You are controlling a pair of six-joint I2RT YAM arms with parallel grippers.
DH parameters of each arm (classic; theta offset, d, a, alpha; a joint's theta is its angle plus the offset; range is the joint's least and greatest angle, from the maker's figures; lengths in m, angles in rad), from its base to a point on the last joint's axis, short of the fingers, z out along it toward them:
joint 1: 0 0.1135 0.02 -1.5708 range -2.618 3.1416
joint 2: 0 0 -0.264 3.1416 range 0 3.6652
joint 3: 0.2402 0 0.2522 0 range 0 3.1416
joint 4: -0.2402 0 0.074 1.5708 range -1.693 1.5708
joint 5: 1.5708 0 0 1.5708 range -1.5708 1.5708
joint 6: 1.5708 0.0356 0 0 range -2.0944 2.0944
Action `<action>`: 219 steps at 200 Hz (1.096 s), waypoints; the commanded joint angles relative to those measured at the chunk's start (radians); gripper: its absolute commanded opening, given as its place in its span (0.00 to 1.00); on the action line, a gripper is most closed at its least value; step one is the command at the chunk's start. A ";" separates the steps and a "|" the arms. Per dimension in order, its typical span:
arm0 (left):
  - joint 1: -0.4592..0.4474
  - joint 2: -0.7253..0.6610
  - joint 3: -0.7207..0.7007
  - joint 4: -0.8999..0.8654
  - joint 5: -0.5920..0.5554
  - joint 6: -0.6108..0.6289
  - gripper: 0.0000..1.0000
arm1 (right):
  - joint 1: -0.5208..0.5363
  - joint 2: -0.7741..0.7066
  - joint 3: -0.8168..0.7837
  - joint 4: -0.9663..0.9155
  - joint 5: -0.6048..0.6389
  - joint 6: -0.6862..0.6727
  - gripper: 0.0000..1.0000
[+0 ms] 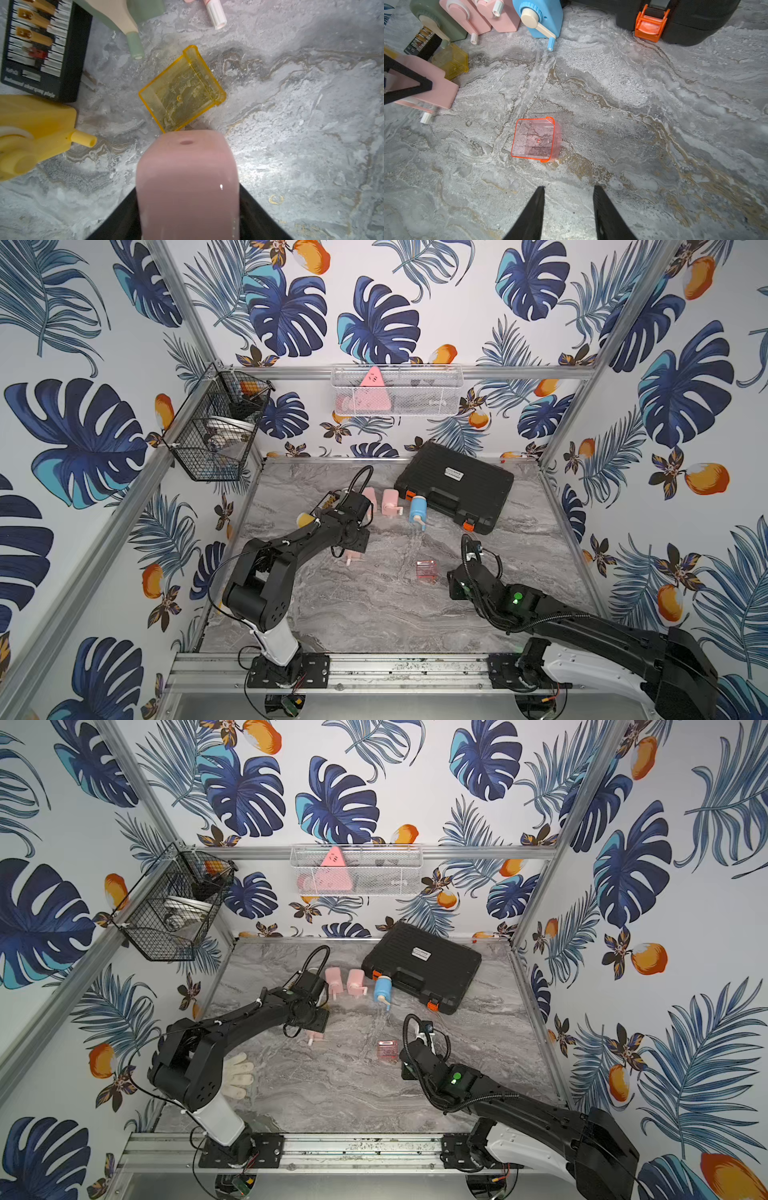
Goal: Put the tray back into the pencil sharpener
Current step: Pick up the pencil sharpener from the center of the board.
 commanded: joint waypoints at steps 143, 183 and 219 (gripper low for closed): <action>-0.049 -0.131 -0.076 -0.032 0.017 0.129 0.50 | -0.006 -0.005 0.011 -0.006 0.002 0.011 0.42; -0.098 -0.240 -0.143 0.013 0.128 0.252 0.46 | -0.016 -0.001 0.016 -0.005 -0.018 0.019 0.42; -0.154 -0.299 -0.191 0.052 0.189 0.382 0.43 | -0.023 0.000 0.018 -0.021 -0.024 0.026 0.42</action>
